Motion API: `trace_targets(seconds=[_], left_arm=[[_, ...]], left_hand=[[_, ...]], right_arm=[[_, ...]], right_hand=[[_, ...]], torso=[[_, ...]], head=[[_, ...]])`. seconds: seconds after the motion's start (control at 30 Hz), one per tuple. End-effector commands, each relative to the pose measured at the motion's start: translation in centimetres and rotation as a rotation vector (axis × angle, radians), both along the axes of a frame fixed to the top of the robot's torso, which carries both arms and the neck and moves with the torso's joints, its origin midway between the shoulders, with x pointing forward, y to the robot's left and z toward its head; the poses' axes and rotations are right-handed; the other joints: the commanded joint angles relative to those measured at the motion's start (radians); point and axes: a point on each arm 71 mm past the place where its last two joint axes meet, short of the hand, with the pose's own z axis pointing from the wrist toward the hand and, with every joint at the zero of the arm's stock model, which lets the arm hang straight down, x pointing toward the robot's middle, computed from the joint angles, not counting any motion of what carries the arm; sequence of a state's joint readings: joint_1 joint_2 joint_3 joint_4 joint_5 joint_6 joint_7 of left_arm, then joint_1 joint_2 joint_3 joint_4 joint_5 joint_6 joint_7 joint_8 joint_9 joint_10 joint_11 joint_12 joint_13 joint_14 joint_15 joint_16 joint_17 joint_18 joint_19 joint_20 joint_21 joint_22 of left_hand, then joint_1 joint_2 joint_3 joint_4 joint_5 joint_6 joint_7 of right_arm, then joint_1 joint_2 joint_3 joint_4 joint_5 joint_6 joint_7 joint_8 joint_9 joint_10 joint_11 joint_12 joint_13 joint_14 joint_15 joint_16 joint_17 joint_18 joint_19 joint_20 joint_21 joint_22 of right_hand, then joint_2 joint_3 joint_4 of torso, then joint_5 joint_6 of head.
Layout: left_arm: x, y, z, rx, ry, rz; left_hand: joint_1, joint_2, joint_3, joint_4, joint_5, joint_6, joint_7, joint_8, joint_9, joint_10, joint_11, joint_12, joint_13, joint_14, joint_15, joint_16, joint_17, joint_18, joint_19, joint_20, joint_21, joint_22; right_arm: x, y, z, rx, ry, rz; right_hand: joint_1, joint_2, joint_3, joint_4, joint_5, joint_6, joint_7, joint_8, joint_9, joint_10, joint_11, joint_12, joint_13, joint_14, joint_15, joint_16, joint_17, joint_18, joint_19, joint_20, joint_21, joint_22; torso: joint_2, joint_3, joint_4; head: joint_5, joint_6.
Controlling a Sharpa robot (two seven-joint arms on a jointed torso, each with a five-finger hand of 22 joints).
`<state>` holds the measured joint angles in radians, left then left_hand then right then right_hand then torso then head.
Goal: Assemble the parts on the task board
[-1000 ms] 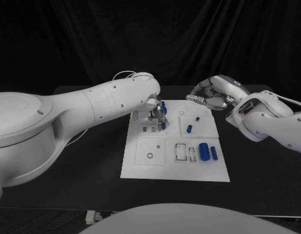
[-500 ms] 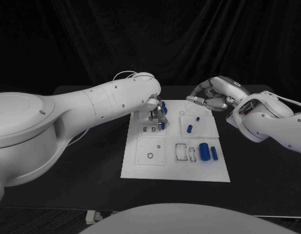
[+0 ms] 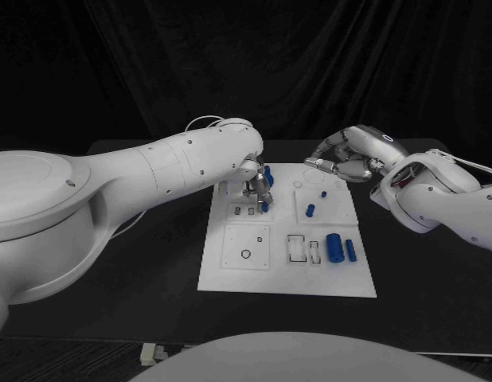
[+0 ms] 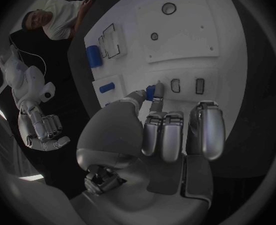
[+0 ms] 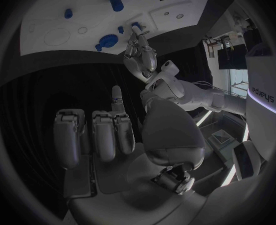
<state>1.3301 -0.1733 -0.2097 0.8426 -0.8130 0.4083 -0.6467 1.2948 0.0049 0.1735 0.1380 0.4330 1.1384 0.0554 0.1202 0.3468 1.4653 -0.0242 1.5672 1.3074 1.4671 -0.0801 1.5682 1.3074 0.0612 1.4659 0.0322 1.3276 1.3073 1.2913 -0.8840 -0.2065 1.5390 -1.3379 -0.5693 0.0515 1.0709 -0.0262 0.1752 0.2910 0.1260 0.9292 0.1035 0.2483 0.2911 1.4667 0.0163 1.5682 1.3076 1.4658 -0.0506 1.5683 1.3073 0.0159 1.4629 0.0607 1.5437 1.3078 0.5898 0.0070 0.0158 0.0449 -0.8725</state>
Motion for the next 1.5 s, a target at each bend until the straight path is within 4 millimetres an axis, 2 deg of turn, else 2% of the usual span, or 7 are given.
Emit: trace_targets(seconds=[0.03,0.4,0.57,0.73,0.97,1.23,1.5], left_arm=[[-0.3,-0.2,-0.3,-0.002,0.015,-0.006],[-0.3,0.1,-0.3,0.0,0.007,0.006],[-0.4,0.5,-0.3,0.011,-0.008,0.009],[-0.6,1.3,-0.2,0.028,-0.045,0.014],[-1.0,3.0,0.2,0.022,-0.078,0.034],[-1.1,4.7,0.7,0.006,-0.116,0.075],[-0.9,5.1,0.9,-0.01,-0.135,0.089]], left_hand=[[0.026,-0.008,0.055,-0.065,0.011,0.009,-0.009,0.01,0.021,0.106,-0.009,0.004,0.263,0.104,-0.007,0.003,0.263,-0.01,0.028,-0.008,-0.005,0.194],[0.024,-0.033,0.157,-0.157,0.038,0.001,-0.004,0.057,0.107,0.106,-0.008,0.004,0.263,0.104,-0.007,0.003,0.263,-0.01,0.031,-0.01,-0.009,0.194],[0.017,-0.037,0.185,-0.174,0.044,-0.005,-0.004,0.067,0.127,0.106,-0.007,0.004,0.263,0.104,-0.008,0.003,0.263,-0.01,0.032,-0.01,-0.01,0.194],[0.009,-0.037,0.2,-0.18,0.044,-0.009,-0.004,0.072,0.139,0.106,-0.007,0.004,0.263,0.104,-0.007,0.003,0.263,-0.009,0.032,-0.01,-0.012,0.194],[0.0,-0.038,0.212,-0.183,0.04,-0.012,-0.004,0.077,0.15,0.106,-0.007,0.004,0.263,0.104,-0.008,0.003,0.263,-0.009,0.032,-0.01,-0.013,0.194],[-0.017,-0.041,0.222,-0.183,0.027,-0.017,-0.006,0.084,0.163,0.106,-0.008,0.004,0.263,0.104,-0.008,0.003,0.263,-0.008,0.031,-0.01,-0.018,0.192],[-0.024,-0.04,0.229,-0.182,0.017,-0.021,-0.006,0.086,0.171,0.106,-0.009,0.004,0.263,0.104,-0.009,0.003,0.263,-0.007,0.028,-0.01,-0.028,0.19]], right_arm=[[0.0,-0.1,-0.2,-0.004,0.011,-0.012],[0.0,-0.1,-0.3,-0.005,0.014,-0.013],[0.0,-0.2,-0.4,-0.006,0.017,-0.015],[0.0,-0.4,-0.5,-0.008,0.02,-0.019],[-0.1,-0.5,-0.5,-0.01,0.022,-0.022],[-0.1,-0.6,-0.8,-0.012,0.031,-0.024],[-0.2,-0.5,-1.1,-0.015,0.04,-0.021]], right_hand=[[-0.009,0.003,-0.007,0.0,-0.007,0.0,-0.002,0.003,0.001,0.104,0.008,0.003,0.263,0.101,0.01,-0.005,0.246,-0.007,0.09,0.007,-0.005,0.251],[-0.008,0.004,-0.007,-0.001,-0.007,0.001,-0.003,0.005,0.002,0.104,0.008,0.003,0.263,0.1,0.01,-0.007,0.242,-0.006,0.089,0.007,-0.008,0.25],[-0.007,0.004,-0.007,-0.001,-0.007,0.002,-0.003,0.006,0.002,0.104,0.007,0.003,0.263,0.098,0.009,-0.009,0.237,-0.005,0.086,0.007,-0.012,0.248],[-0.006,0.004,-0.007,-0.001,-0.007,0.002,-0.003,0.007,0.002,0.104,0.007,0.003,0.263,0.097,0.009,-0.011,0.232,-0.003,0.084,0.007,-0.016,0.247],[-0.004,0.005,-0.006,-0.001,-0.008,0.002,-0.003,0.008,0.002,0.104,0.007,0.003,0.263,0.096,0.009,-0.013,0.227,-0.002,0.082,0.007,-0.02,0.245],[-0.003,0.007,-0.006,0.0,-0.009,0.001,-0.004,0.01,0.003,0.104,0.007,0.003,0.263,0.094,0.009,-0.016,0.22,-0.001,0.079,0.007,-0.025,0.243],[-0.003,0.007,-0.006,0.0,-0.009,0.001,-0.004,0.011,0.003,0.104,0.007,0.003,0.263,0.094,0.009,-0.017,0.218,0.0,0.078,0.007,-0.027,0.242]], torso=[[0.0,0.0004,0.0001],[0.0,0.0001,0.0009],[0.0,0.0002,0.0002],[-0.001,0.0002,0.0001],[0.0,0.0004,0.0003],[-0.004,0.0025,0.0001],[-0.004,0.0024,0.0003]], head=[[0.0,0.0],[0.001,0.0],[0.007,0.0],[0.011,0.0],[0.008,0.0],[0.012,0.0],[0.016,0.0]])
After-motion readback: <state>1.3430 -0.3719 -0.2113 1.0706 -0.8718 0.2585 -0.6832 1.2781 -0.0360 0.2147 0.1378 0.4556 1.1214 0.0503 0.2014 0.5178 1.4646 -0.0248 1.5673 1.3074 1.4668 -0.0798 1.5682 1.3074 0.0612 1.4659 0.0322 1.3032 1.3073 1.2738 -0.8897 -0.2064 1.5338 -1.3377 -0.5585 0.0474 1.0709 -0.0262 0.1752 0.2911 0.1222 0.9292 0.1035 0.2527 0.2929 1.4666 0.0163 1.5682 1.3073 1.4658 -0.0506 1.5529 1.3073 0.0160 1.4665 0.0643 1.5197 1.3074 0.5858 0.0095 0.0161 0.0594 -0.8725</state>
